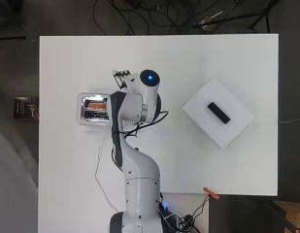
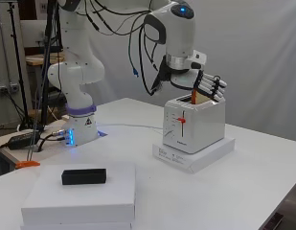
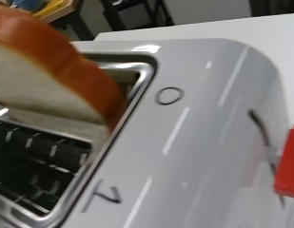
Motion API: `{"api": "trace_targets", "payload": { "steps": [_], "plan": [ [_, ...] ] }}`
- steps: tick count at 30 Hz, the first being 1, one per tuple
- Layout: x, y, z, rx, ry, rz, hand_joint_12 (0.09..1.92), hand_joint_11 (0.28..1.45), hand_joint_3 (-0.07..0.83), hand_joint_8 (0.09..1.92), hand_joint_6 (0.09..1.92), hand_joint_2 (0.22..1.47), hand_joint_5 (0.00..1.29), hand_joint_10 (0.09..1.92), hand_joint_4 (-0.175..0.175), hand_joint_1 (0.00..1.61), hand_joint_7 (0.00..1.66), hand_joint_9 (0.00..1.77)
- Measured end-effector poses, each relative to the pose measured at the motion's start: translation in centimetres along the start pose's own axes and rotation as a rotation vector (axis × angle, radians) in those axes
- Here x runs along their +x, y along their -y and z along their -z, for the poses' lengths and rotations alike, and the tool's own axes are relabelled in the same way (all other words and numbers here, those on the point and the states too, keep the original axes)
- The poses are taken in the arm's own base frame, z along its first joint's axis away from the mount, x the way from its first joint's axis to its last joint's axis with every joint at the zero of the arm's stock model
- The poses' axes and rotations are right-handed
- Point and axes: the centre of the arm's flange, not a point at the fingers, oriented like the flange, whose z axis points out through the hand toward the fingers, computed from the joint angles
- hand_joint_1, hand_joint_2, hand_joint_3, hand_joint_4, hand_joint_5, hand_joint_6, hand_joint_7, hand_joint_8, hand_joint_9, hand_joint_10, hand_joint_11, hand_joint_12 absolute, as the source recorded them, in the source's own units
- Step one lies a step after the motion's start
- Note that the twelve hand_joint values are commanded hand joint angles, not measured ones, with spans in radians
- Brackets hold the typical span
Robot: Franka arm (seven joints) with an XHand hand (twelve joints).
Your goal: Teleoperate dual arm-hand system to toast a bread
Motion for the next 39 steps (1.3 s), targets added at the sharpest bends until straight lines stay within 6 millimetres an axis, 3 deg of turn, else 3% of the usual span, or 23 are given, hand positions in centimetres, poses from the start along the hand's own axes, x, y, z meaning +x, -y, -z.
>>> {"api": "trace_targets", "payload": {
  "steps": [4,7,8,9,10,12,13,15,17,18,19,21,25,30,36,39],
  "plan": [
    [-4.5,-2.4,0.2,-0.016,-0.028,-0.172,0.09,0.36,0.003,0.09,0.09,1.02,0.30,0.09,-0.113,0.13,0.26,0.32],
    [-8.9,-5.1,-1.4,0.003,-0.064,-0.258,0.09,0.35,-0.003,0.09,0.09,1.02,0.35,0.09,-0.093,0.16,0.28,0.32],
    [-9.9,-5.8,-2.1,0.015,-0.079,-0.270,0.09,0.38,-0.002,0.09,0.09,1.02,0.47,0.09,-0.066,0.16,0.45,0.40],
    [-10.5,-6.3,-2.8,0.030,-0.095,-0.279,0.09,0.48,-0.001,0.09,0.09,1.04,0.59,0.09,-0.041,0.16,0.67,0.63],
    [-10.9,-6.7,-3.5,0.046,-0.106,-0.288,0.19,0.60,0.002,0.09,0.09,1.05,0.68,0.30,-0.028,0.17,0.87,0.82],
    [-11.1,-7.1,-4.6,0.051,-0.097,-0.296,1.10,0.65,0.002,0.09,0.09,1.07,0.69,1.11,-0.049,0.18,1.08,0.94],
    [-11.4,-7.1,-4.9,0.046,-0.078,-0.290,1.38,0.65,0.002,0.09,0.09,1.08,0.62,1.35,-0.073,0.18,1.12,0.95],
    [-12.0,-6.7,-5.7,0.032,-0.037,-0.262,1.64,0.65,0.001,0.09,0.09,1.08,0.53,1.57,-0.104,0.18,1.15,0.96],
    [-12.4,-6.4,-6.5,0.023,-0.029,-0.239,1.83,0.86,0.004,1.18,0.09,1.08,0.43,1.81,-0.136,0.21,1.02,1.12],
    [-12.5,-6.1,-6.7,0.021,-0.038,-0.228,1.88,0.94,0.003,1.54,0.09,1.07,0.41,1.87,-0.146,0.22,1.00,1.19],
    [-12.7,-5.9,-6.8,0.022,-0.047,-0.208,1.90,1.00,0.002,1.75,0.09,1.07,0.40,1.89,-0.152,0.23,0.99,1.23],
    [-13.0,-5.2,-7.1,0.024,-0.060,-0.147,1.92,1.09,-0.001,1.90,0.09,1.06,0.37,1.92,-0.162,0.24,1.00,1.30],
    [-13.5,-3.8,-7.9,0.032,-0.077,-0.099,1.92,1.16,-0.003,1.92,0.09,1.05,0.31,1.92,-0.166,0.26,1.03,1.36],
    [-13.9,-3.3,-9.4,0.067,-0.105,-0.170,1.92,1.18,0.000,1.92,0.09,1.05,0.29,1.92,-0.159,0.26,1.03,1.37],
    [-14.0,-4.6,-11.0,0.095,-0.110,-0.225,1.92,1.17,0.008,1.92,0.09,1.08,0.28,1.92,-0.150,0.27,1.04,1.41],
    [-14.5,-6.0,-13.9,0.144,-0.095,-0.283,1.92,1.18,0.004,1.92,0.09,1.10,0.28,1.92,-0.154,0.29,1.09,1.48]
  ]
}}
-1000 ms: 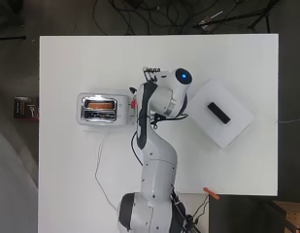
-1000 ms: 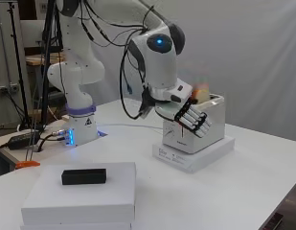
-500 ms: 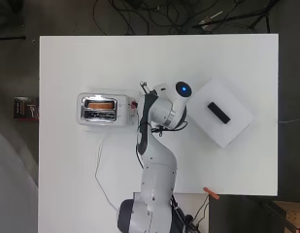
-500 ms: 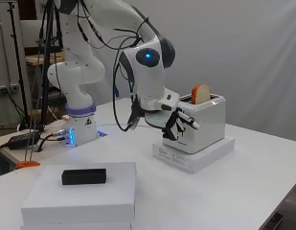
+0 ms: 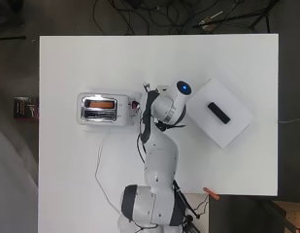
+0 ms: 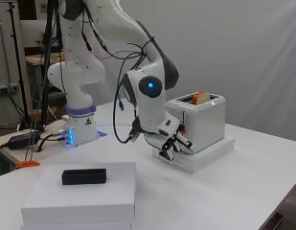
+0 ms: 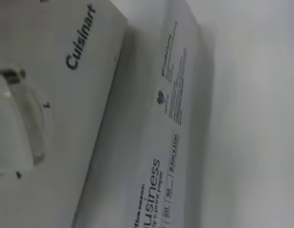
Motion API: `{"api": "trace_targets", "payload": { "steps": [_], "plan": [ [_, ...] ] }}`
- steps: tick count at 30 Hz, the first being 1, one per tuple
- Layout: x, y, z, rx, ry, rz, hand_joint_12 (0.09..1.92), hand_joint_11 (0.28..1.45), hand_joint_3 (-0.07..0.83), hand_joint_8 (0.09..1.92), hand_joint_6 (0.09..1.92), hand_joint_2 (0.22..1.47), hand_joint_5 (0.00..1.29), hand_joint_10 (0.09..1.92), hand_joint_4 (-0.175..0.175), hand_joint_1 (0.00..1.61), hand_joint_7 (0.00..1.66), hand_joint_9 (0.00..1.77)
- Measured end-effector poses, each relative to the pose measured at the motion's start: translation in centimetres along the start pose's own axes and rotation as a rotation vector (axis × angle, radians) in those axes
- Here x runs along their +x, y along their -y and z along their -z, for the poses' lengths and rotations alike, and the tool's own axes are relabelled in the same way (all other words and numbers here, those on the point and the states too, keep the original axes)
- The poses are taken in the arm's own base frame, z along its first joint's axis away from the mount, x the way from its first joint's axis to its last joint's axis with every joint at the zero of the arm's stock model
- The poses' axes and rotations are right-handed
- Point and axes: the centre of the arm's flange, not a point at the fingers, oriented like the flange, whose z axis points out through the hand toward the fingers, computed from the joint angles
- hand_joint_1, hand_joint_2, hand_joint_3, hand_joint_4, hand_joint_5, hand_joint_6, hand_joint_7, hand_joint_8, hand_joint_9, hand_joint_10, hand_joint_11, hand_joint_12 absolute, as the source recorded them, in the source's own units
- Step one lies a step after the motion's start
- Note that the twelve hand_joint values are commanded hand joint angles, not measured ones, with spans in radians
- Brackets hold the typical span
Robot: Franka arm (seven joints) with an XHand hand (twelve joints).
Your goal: Teleoperate dual arm-hand system to toast a bread
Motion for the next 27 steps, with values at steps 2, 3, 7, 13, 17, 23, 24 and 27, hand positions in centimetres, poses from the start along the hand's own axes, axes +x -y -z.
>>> {"api": "trace_targets", "payload": {
  "steps": [2,3,7,13,17,23,24,27],
  "plan": [
    [-0.5,-1.2,-2.2,0.032,0.021,-0.031,1.92,1.19,0.002,1.92,0.09,1.10,0.26,1.92,-0.156,0.28,1.13,1.51],
    [-0.6,-1.5,-2.7,0.034,0.028,-0.051,1.92,1.20,0.002,1.92,0.09,1.10,0.26,1.92,-0.153,0.27,1.15,1.52],
    [-1.0,-1.3,-2.7,-0.006,0.013,-0.102,1.92,1.05,0.006,1.92,0.09,1.14,0.30,1.92,-0.111,0.16,0.95,1.31],
    [3.5,3.5,9.5,-0.242,0.018,0.033,0.49,0.62,-0.002,0.23,0.09,1.04,0.27,0.45,-0.067,0.00,0.57,0.76],
    [6.3,8.3,14.4,-0.363,0.057,0.097,0.09,0.45,-0.008,0.09,0.09,0.99,0.25,0.09,-0.057,0.00,0.30,0.36],
    [6.7,18.7,22.1,-0.568,0.059,0.143,0.09,0.40,0.008,0.09,0.09,1.02,0.27,0.09,-0.073,0.01,0.24,0.30],
    [6.5,19.8,22.5,-0.579,0.062,0.144,0.09,0.40,0.012,0.09,0.09,1.03,0.28,0.09,-0.074,0.01,0.24,0.29],
    [5.9,20.9,22.3,-0.569,0.076,0.137,0.09,0.39,0.016,0.09,0.09,1.06,0.28,0.09,-0.066,0.04,0.24,0.29]
  ]
}}
